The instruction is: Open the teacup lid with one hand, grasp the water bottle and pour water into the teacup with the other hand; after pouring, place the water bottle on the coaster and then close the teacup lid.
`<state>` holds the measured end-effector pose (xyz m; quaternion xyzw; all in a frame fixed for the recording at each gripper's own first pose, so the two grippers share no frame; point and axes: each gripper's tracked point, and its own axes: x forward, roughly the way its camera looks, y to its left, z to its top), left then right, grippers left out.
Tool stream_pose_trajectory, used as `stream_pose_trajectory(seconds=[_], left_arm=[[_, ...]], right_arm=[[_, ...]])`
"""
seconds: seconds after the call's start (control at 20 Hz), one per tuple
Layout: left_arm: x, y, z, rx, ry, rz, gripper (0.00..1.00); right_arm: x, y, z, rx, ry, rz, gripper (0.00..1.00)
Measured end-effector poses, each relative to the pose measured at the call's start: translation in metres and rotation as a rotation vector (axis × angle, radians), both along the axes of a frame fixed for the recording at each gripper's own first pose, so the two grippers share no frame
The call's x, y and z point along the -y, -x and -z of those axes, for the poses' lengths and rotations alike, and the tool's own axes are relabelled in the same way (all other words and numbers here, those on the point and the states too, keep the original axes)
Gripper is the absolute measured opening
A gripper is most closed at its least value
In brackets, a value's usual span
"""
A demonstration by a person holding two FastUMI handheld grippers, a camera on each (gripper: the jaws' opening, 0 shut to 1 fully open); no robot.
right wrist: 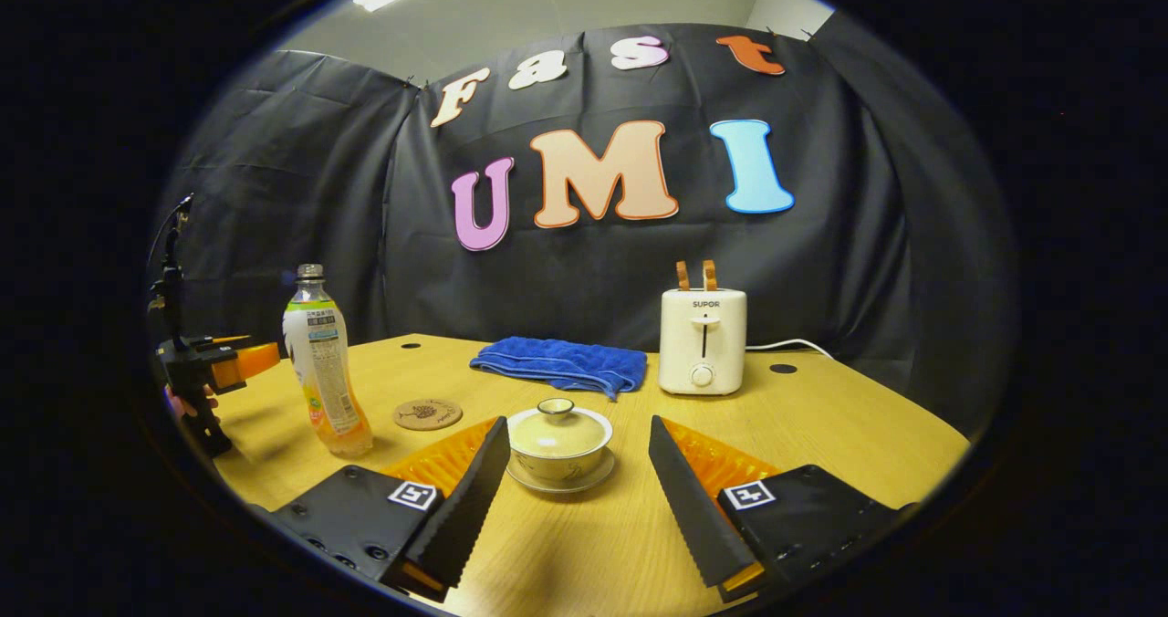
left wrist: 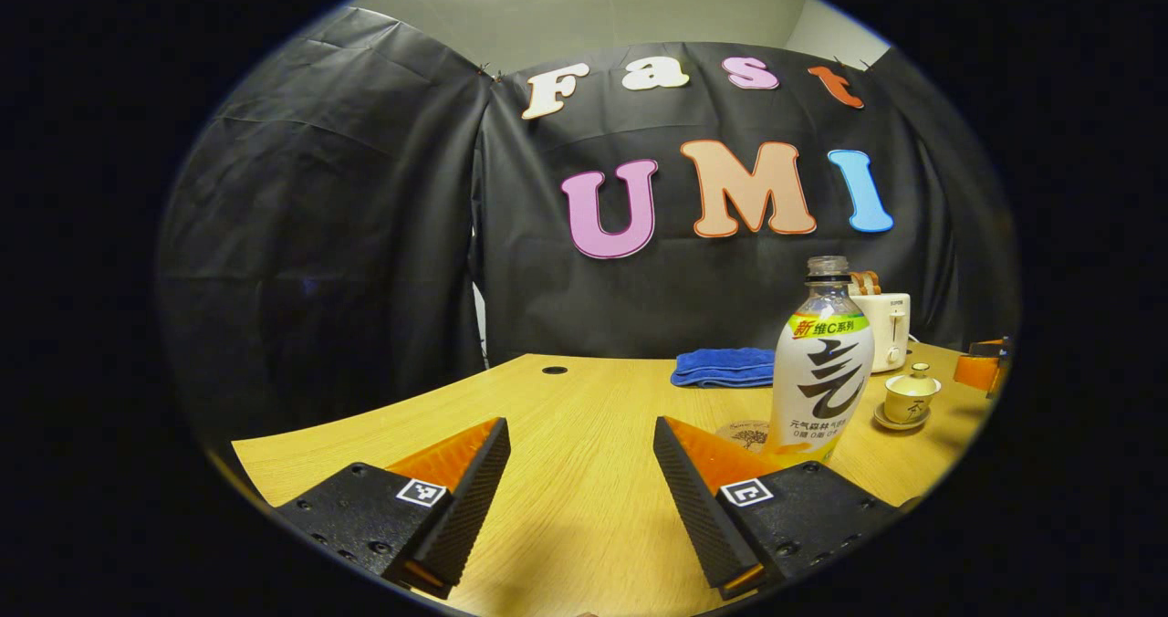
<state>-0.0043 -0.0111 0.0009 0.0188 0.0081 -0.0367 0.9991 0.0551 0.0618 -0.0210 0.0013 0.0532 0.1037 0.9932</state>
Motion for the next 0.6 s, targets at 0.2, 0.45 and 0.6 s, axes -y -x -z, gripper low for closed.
stream_pose_trajectory(seconds=[0.2, 0.45, 0.6], left_arm=[[-0.001, -0.001, 0.001, -0.001, -0.001, -0.007, 0.93], [-0.001, -0.001, 0.0, 0.0, 0.001, -0.009, 0.93], [-0.001, -0.001, 0.0, -0.001, 0.0, -0.009, 0.93]], right_arm=[[-0.013, -0.019, 0.005, -0.025, 0.003, -0.014, 0.97], [-0.025, -0.041, 0.008, -0.028, 0.005, -0.024, 0.97], [-0.035, -0.056, 0.016, -0.07, 0.022, -0.044, 0.97]])
